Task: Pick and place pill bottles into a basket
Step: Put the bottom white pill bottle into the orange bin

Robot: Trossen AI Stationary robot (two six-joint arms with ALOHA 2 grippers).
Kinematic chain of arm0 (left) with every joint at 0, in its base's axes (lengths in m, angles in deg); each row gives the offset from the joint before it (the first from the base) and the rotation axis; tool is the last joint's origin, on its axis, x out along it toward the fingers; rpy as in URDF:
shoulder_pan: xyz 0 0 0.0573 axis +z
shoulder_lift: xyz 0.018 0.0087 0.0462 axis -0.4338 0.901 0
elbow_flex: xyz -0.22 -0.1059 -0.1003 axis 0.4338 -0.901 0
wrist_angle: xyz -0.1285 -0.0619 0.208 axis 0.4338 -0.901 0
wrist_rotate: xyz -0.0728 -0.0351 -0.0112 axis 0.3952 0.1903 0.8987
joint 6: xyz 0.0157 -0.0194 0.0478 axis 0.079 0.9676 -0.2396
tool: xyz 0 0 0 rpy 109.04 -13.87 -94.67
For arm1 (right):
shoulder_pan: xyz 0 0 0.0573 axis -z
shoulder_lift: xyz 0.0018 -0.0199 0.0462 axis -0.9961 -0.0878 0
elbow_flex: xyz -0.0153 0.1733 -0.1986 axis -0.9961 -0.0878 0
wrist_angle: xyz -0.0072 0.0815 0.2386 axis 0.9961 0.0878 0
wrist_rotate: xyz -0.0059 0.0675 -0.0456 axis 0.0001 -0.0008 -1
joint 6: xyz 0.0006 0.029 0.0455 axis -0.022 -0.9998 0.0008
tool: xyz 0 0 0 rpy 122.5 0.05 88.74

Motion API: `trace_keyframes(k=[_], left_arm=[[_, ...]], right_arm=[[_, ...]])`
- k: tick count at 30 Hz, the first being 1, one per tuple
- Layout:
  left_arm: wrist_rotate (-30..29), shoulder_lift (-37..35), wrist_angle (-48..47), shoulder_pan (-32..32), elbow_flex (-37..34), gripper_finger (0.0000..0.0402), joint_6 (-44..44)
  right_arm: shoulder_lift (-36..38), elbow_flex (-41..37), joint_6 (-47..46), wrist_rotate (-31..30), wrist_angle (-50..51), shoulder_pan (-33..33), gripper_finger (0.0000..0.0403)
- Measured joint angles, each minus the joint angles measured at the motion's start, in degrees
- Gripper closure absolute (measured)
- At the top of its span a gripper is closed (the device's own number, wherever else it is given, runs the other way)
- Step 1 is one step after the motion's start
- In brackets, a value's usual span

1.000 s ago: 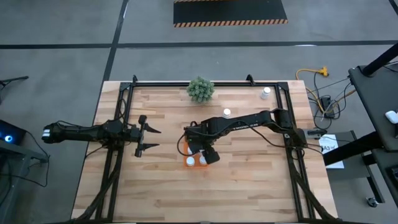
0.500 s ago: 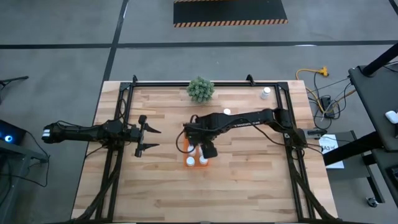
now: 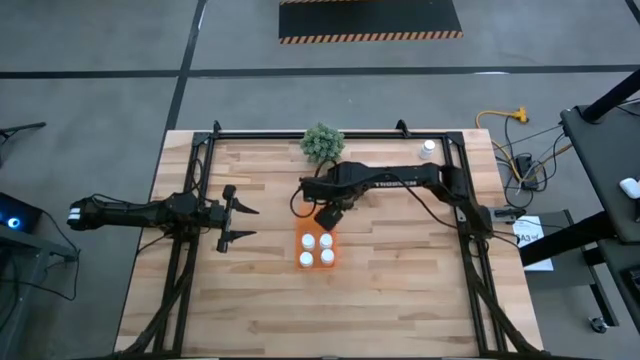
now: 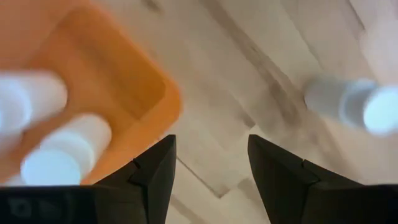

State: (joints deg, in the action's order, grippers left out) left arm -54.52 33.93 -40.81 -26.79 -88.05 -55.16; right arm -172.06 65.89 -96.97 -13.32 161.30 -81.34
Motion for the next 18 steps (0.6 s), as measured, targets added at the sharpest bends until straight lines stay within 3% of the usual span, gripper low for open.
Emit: trace_keyframes(k=[5,18], left_arm=[[0.0,0.0,0.0,0.0,0.0,0.0157,0.0],[0.0,0.0,0.0,0.0,0.0,0.0157,0.0]], right_arm=[[0.8,0.0,-12.4,0.0,-0.3,0.8,0.0213],[1.5,0.0,-20.9,2.5,1.5,5.6,0.0213]])
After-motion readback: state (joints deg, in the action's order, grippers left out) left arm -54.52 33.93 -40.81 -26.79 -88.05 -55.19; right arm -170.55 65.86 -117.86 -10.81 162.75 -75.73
